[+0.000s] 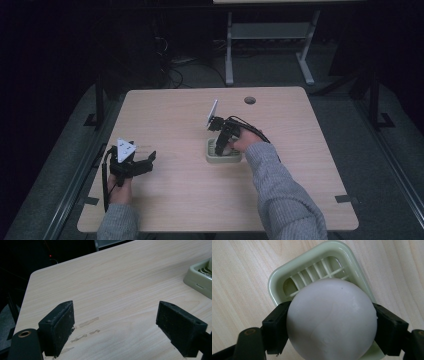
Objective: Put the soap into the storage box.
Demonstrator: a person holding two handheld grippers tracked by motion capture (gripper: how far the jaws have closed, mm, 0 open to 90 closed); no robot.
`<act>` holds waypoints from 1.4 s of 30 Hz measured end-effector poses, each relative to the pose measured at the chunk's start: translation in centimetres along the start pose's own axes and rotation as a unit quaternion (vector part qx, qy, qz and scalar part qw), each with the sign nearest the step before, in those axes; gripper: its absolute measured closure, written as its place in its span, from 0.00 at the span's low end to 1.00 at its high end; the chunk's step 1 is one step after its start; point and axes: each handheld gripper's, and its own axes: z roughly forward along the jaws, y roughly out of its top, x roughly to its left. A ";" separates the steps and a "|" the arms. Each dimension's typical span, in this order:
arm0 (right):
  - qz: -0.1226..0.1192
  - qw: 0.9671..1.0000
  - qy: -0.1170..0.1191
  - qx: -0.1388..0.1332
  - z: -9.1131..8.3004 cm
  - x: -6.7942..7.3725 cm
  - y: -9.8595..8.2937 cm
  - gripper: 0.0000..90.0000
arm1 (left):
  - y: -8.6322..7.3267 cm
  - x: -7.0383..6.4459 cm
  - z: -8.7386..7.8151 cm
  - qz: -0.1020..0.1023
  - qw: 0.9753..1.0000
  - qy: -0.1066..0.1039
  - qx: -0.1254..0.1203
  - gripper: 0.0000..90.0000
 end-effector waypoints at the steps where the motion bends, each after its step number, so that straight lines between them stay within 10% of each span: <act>1: 0.000 1.000 0.000 0.000 0.0 0.0 0.0 0.25 | 0.0 0.0 0.0 0.000 1.000 0.000 0.000 0.17; 42: 0.037 0.997 0.008 -0.061 -4.5 -0.4 -3.6 0.21 | 0.0 -0.1 -0.1 0.005 1.000 -0.002 0.003 0.17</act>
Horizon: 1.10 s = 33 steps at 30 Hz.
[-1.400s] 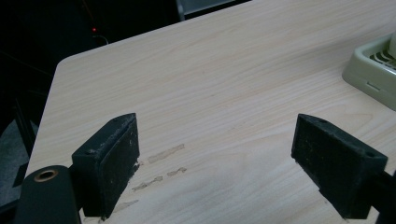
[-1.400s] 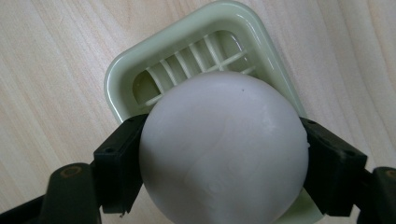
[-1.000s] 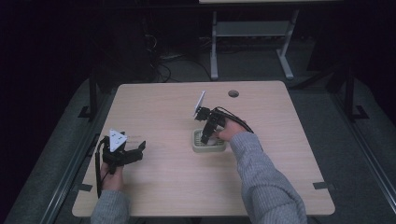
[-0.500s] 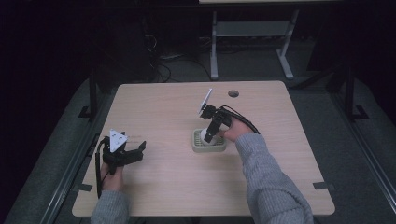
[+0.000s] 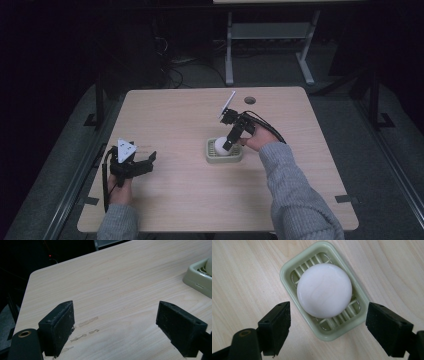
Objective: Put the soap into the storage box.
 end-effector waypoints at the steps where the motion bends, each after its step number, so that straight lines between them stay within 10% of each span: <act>1: 0.002 1.000 0.002 0.000 -0.1 0.0 -0.1 0.21 | 0.0 0.0 0.0 0.000 1.000 0.001 -0.002 0.16; 33: 0.023 0.999 0.002 -0.024 -1.6 0.0 -5.0 0.22 | 0.0 -0.1 0.0 0.002 1.000 0.000 0.001 0.17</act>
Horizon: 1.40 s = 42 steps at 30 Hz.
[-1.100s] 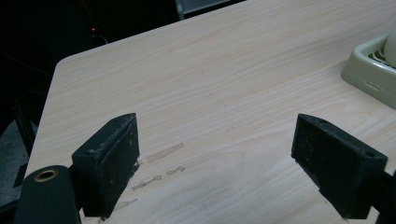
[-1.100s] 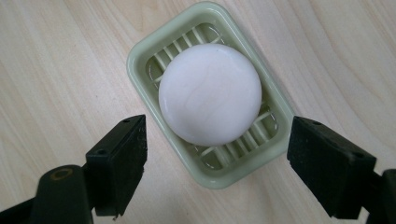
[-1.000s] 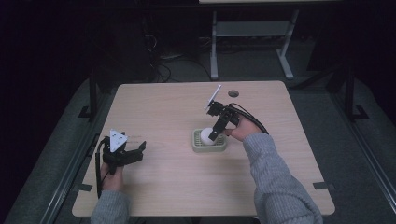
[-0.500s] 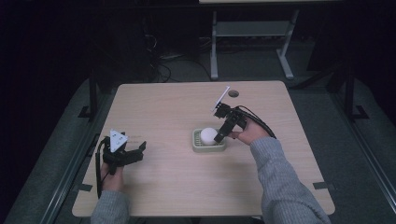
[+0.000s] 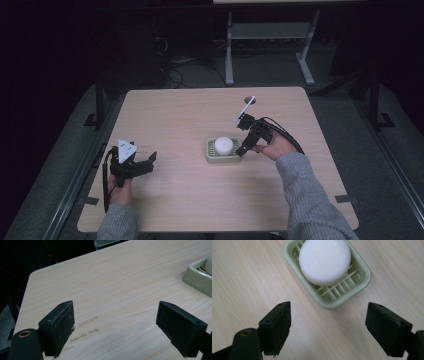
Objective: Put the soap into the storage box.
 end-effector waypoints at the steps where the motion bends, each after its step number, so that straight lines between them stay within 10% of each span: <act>1: -0.001 1.000 0.000 -0.003 -0.1 0.0 -0.2 0.22 | 0.0 0.0 0.0 0.001 1.000 0.000 0.000 0.16; 42: 0.047 0.998 0.009 -0.038 -0.8 -0.8 -7.2 0.23 | 0.0 -0.2 0.0 0.004 1.000 0.000 0.001 0.16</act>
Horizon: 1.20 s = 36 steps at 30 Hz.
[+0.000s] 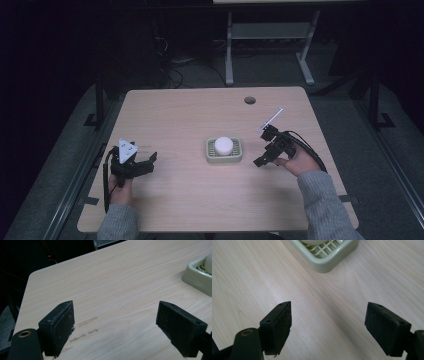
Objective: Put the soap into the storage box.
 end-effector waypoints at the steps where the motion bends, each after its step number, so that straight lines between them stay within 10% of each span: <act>1: 0.002 1.000 0.001 -0.001 0.0 0.0 -0.2 0.23 | 0.0 0.0 0.0 0.001 1.000 0.000 0.001 0.16; 36: 0.028 0.999 -0.006 -0.039 -1.1 0.2 -6.4 0.23 | 0.0 -0.1 0.0 0.006 1.000 0.003 0.001 0.16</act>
